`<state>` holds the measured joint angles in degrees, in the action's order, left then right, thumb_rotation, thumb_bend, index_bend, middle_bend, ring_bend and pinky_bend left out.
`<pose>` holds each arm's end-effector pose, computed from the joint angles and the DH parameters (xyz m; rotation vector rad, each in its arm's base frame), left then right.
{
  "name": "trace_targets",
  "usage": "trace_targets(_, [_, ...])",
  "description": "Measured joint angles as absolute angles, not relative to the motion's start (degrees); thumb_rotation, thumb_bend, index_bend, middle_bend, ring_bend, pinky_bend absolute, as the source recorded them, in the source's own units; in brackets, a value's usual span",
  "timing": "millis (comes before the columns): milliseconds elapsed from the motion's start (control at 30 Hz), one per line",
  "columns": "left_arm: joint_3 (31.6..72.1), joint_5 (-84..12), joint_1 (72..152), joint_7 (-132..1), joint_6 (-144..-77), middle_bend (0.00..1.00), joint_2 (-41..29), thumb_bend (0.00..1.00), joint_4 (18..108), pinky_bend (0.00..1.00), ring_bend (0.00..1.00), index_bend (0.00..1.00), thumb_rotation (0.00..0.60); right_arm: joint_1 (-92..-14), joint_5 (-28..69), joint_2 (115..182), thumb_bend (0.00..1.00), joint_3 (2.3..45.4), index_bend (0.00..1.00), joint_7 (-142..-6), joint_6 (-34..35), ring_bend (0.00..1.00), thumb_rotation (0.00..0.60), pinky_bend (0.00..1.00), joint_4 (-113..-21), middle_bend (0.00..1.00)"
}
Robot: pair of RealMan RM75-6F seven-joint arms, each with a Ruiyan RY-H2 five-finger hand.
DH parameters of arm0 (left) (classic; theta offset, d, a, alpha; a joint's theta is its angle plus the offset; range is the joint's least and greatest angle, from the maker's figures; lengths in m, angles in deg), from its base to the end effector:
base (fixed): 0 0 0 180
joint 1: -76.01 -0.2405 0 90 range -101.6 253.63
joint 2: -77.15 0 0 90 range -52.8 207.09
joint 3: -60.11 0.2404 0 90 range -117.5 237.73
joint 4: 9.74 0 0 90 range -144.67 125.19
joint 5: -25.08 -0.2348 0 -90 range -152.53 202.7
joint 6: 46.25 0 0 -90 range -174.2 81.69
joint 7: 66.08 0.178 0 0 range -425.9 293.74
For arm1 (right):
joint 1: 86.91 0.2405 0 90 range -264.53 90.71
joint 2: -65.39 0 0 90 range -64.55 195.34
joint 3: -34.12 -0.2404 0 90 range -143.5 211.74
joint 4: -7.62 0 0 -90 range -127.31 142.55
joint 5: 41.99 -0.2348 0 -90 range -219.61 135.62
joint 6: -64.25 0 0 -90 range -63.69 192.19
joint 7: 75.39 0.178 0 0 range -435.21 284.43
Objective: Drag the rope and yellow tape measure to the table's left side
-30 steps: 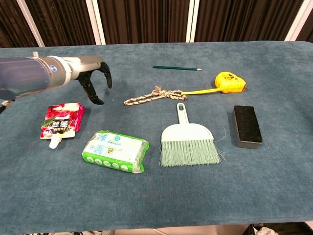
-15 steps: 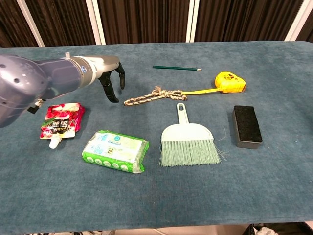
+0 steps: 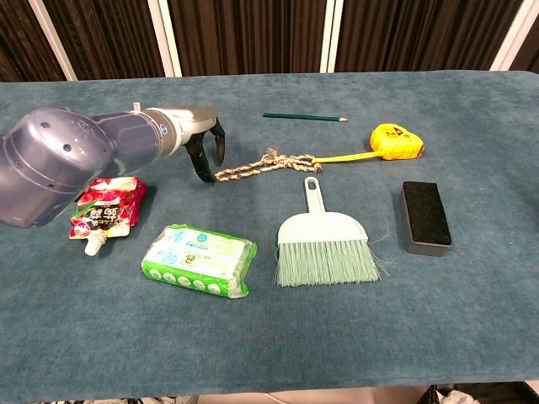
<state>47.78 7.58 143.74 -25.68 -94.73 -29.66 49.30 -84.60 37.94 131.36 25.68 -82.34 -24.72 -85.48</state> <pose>-0.0850 0.4446 -0.1266 -1.7481 -1.0702 -0.5763 -0.3135 -0.2213 0.1531 1.2018 -0.8058 0.8578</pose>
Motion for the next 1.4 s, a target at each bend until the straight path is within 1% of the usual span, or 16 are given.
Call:
trace_targets(533, [46.58,5.44,143.18,-22.32,-97.41,0.03,-30.67,0.27,50.41,0.0,0.0,0.48,0.6,-84.61,37.99,131.29,0.1,25.69,0.09,-82.06,-24.76,0.11,0.6,0.21,-85.52,0.02])
trace_targets(1033, [45.47,4.96,142.95,-20.91,-96.27,0.03,-32.67,0.28,47.85,0.0,0.0,0.51,0.6,-84.58,37.82,131.24,0.1,25.6,0.09,-81.82,-24.65,0.11,0.6,0.21,-85.5,0.02])
trace_targets(1200, [45.2,4.72,142.91,-20.31,-95.96,0.03,-33.48,0.3,46.49,0.0,0.0,0.52,0.6,-84.55,37.73,131.2,0.1,25.57,0.09,-81.72,-24.56,0.11,0.6,0.21,-85.5,0.02])
trace_targets(1400, [44.87,4.4,142.7,-19.79,-95.42,0.04,-34.08,0.32,45.49,0.0,0.0,0.55,0.6,-84.55,37.69,131.21,0.1,25.56,0.09,-81.65,-24.54,0.11,0.6,0.21,-85.52,0.02])
